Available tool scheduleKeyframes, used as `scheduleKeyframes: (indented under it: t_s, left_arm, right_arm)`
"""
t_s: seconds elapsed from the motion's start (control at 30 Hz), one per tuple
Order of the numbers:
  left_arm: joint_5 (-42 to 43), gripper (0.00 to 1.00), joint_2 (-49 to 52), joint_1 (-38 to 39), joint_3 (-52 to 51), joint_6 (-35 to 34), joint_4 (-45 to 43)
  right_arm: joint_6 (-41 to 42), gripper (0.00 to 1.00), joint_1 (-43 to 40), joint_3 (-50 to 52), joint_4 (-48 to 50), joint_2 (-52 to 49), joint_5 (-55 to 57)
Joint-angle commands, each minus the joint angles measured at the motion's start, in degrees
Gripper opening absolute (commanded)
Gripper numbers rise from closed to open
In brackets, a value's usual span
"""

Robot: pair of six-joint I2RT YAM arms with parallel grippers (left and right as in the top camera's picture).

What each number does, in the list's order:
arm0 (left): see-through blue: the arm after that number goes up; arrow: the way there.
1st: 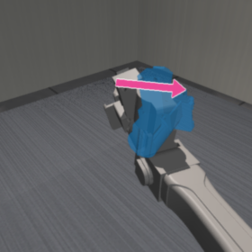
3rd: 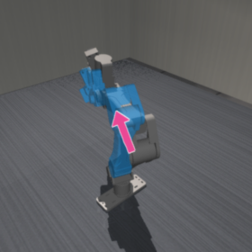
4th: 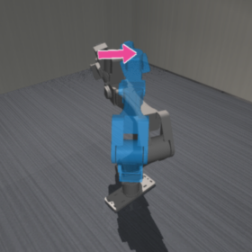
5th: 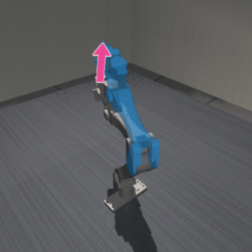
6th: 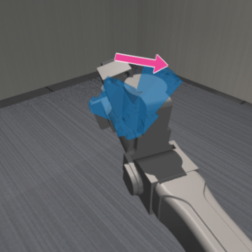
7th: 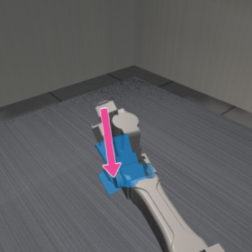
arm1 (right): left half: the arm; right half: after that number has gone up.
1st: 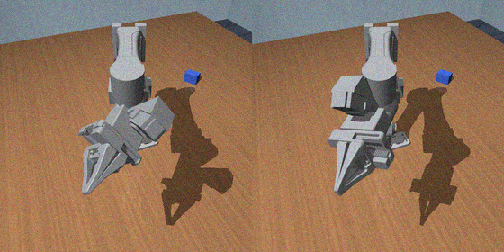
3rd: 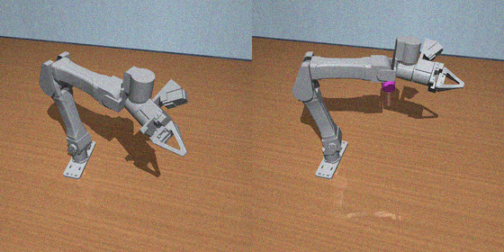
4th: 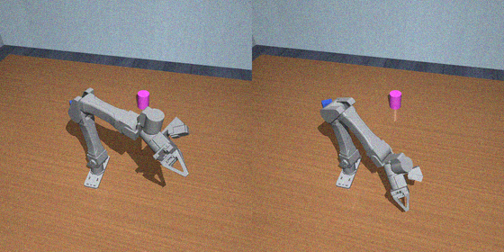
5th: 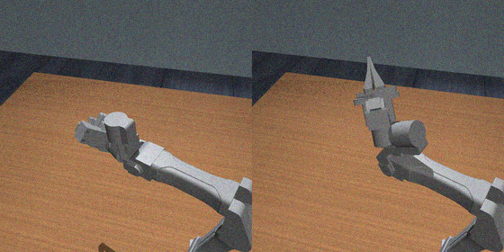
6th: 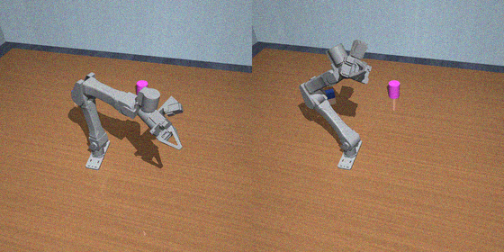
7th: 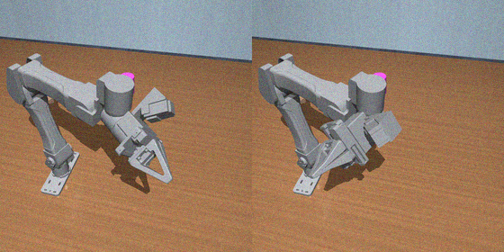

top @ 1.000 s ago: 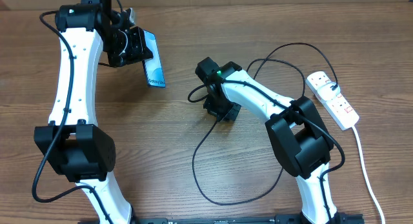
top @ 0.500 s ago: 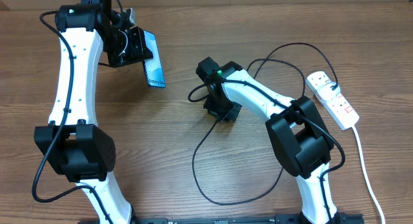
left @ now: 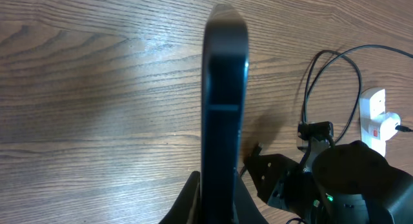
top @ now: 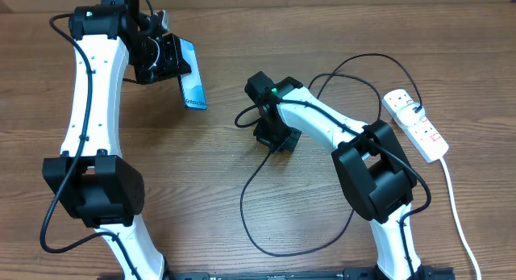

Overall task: Plug charger to phone and switch on socket
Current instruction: 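Close the right gripper on the cable just behind the USB-C plug, then lift the plug with the right gripper while the left turns the phone flat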

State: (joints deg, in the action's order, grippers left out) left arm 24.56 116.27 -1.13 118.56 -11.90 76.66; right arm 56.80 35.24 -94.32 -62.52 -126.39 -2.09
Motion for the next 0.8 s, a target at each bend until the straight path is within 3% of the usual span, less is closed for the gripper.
scheduleKeyframes:
  t_s: [0.0,0.47,0.6,0.77]
  left_arm:
    - [0.37,0.04,-1.22,0.07,0.79,-0.57,-0.24]
    - [1.44,0.04,-1.22,0.07,0.79,-0.46,-0.81]
    - [13.09,0.04,-1.22,0.0,0.79,4.74,-4.15]
    - [25.4,0.04,-1.22,-0.15,0.79,5.11,-10.38]
  right_arm:
    - [0.04,0.1,-0.28,0.35,-0.09,-2.64,0.5]
    - [-4.2,0.04,-1.84,-0.98,0.72,-2.19,-0.61]
    - [-10.88,0.04,-2.67,-3.54,0.7,0.37,-4.11]
    - [-16.85,0.04,-2.86,-5.7,0.63,6.86,-6.84]
